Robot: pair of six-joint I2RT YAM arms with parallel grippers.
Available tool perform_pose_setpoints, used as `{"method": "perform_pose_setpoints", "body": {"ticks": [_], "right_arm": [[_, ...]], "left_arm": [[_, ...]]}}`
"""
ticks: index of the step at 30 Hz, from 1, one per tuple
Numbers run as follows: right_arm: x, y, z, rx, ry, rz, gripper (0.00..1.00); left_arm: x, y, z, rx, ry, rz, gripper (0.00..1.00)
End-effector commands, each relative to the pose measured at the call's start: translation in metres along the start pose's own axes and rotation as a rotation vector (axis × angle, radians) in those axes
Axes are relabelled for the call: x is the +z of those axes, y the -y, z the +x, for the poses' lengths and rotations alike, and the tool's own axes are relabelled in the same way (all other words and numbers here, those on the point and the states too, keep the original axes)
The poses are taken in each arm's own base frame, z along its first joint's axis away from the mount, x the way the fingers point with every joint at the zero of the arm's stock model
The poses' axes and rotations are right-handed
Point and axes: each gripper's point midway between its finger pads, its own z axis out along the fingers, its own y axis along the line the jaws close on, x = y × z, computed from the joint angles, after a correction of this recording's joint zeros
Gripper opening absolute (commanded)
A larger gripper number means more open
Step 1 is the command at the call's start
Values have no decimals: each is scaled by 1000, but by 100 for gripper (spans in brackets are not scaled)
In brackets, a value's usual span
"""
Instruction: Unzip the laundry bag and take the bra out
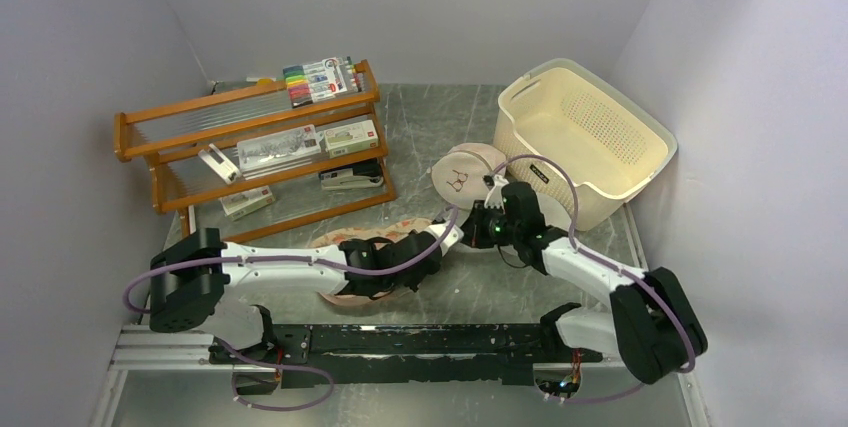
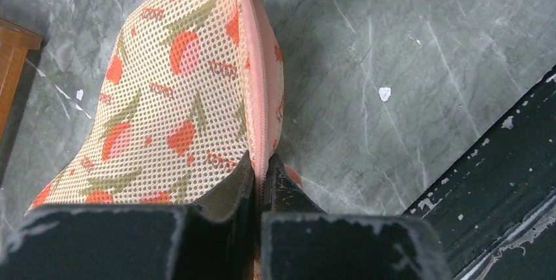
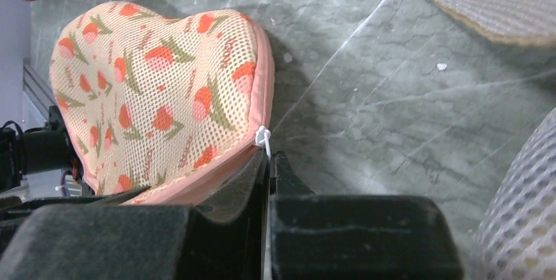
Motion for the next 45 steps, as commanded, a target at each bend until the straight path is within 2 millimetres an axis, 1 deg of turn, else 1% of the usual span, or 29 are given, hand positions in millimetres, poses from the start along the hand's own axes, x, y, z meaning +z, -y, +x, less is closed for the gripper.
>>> {"method": "perform_pose_setpoints", "body": {"ticks": [1,3,4,6,9,11,12,13,15,16,17,18,20,21,23,27,29,34,35,38,40,43,45], "right_arm": [[4,18,-30,-51,66,78,0],[-1,19,-26,-70,60,86,0],[-4,20,-21,-76,52,86,0],[-9,16,-11,-79,28,62,0],[-16,-2,8,-78,-19,-59,0],[-24,-21,19,-75,-41,-170,0],[-28,-28,22,-70,-43,-206,0],[-32,-34,24,-72,-42,-237,0],[-40,-44,24,-83,-30,-279,0],[-42,-48,23,-88,-26,-294,0],[-45,-50,23,-92,-22,-304,0],[-46,-52,23,-94,-22,-313,0],[-48,-55,24,-95,-26,-328,0],[-48,-56,24,-93,-30,-335,0],[-48,-58,26,-86,-39,-350,0],[-49,-63,27,-82,-41,-372,0],[-51,-65,25,-87,-37,-374,0],[-53,-67,24,-98,-35,-377,0],[-53,-67,24,-100,-33,-379,0],[-52,-65,25,-107,-36,-369,0],[-51,-62,23,-110,-31,-350,0],[-46,-55,20,-116,-21,-303,0],[-42,-48,15,-113,-12,-258,0]], "left_arm": [[6,-6,24,-13,-58,-42,7],[14,-15,39,-33,-96,-92,7],[16,-17,42,-57,-105,-104,7],[16,-12,45,-76,-119,-79,11],[9,7,39,-83,-108,35,29],[-1,19,28,-81,-75,117,46],[-8,25,20,-81,-50,158,57],[-14,30,13,-86,-31,190,63],[-25,34,-2,-47,13,232,69],[-30,35,-11,-46,34,242,77],[-35,37,-19,-41,53,246,81],[-37,38,-26,-36,66,246,85],[-38,36,-35,-40,74,216,86],[-36,34,-39,-47,79,191,86],[-28,29,-40,-56,75,140,83],[-12,9,-39,-49,32,-22,76],[-8,2,-39,-41,26,-73,72],[2,-1,-39,-38,29,-109,59],[3,-2,-38,-36,26,-116,56],[3,1,-36,-31,11,-104,35],[0,2,-33,-28,4,-89,24],[-9,0,-27,-30,6,-67,12],[-16,-3,-18,-24,0,-58,7]]}}
